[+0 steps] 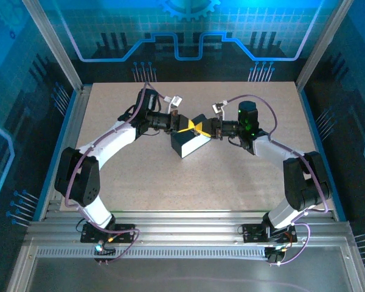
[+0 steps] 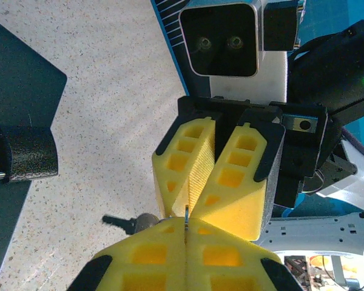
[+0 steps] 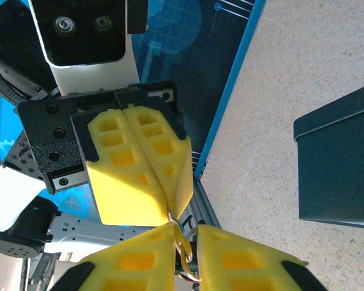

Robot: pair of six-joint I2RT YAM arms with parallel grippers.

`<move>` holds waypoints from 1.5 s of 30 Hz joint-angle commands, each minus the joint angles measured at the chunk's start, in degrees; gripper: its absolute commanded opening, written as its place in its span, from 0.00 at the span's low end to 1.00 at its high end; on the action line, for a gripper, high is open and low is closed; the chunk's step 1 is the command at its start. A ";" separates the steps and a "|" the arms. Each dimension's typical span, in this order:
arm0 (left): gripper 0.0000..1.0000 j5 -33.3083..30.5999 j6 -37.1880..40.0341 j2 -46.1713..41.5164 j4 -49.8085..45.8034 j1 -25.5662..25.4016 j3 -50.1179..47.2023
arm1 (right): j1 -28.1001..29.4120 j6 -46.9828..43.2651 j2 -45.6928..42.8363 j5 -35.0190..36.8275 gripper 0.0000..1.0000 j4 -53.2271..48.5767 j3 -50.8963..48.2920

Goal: Unlock the padlock with the key

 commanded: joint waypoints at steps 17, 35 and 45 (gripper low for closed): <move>0.37 -3.84 6.14 -3.17 -7.59 1.05 1.17 | -2.47 -1.51 -1.38 -1.01 0.00 4.61 -2.96; 0.50 -15.22 75.87 10.30 -40.59 -3.48 28.01 | -11.48 -31.97 -6.15 -2.10 0.00 -44.43 2.38; 0.56 -17.23 100.13 22.25 -50.10 -6.04 37.54 | -11.70 -31.97 -4.04 -3.81 0.00 -46.16 3.21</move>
